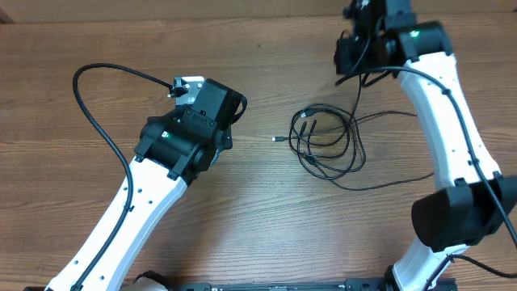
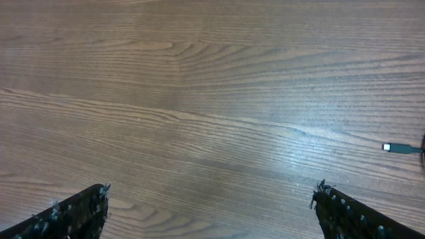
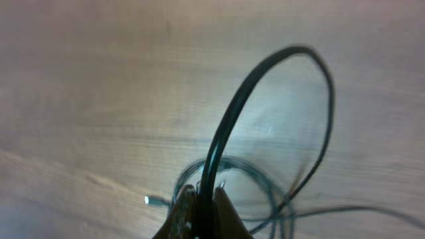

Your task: Untangle cables

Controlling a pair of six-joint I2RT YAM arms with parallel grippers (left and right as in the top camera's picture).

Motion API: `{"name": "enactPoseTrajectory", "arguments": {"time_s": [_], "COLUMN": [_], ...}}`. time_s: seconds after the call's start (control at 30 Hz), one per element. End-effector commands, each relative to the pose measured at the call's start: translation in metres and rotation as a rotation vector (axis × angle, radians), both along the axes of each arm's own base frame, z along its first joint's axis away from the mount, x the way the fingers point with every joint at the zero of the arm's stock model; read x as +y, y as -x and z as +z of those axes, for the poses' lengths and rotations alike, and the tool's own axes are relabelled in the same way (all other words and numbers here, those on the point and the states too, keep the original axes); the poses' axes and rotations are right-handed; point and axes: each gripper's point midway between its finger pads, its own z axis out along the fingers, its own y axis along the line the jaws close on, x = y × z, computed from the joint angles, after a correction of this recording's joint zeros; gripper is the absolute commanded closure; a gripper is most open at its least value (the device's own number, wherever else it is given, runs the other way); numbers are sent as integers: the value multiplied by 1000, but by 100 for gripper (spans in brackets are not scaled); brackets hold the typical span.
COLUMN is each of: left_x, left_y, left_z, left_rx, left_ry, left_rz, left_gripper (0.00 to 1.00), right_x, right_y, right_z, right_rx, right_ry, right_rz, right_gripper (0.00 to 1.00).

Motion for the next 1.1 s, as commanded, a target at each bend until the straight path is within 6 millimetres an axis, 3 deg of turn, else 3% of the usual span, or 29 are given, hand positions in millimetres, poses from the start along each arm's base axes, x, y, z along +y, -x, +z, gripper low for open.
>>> {"name": "enactPoseTrajectory", "arguments": {"time_s": [0.0,0.03,0.13,0.17,0.6,0.7,0.87,1.07], "left_x": [1,1,-2,-3,-4,-8,-13,-14], "left_y": [0,-1,-1,-1,-1,-1,-2,-2], "left_z": [3,3,2,1,1,0,0,0], "left_rx": [-6,-6,-2,-1,0,6,4,5], "left_ry": [0,5,19,25,31,52,74,76], "left_rz": [-8,-8,-16,-18,-21,-32,-41,-44], "left_gripper": [1,0,0,1,0,0,0,0], "right_x": [-18,-23,-27,-28,-53,-61,-73,-117], "right_y": [1,6,18,26,94,111,124,129], "right_z": [81,109,147,168,290,310,320,323], "right_rx": [-180,-229,-300,-344,-678,-741,-777,-796], "right_ry": [26,26,13,3,-27,-27,2,160], "right_rz": [-90,-116,-128,-129,-202,-230,-276,-483], "right_gripper": [96,96,96,96,96,96,96,96]}}
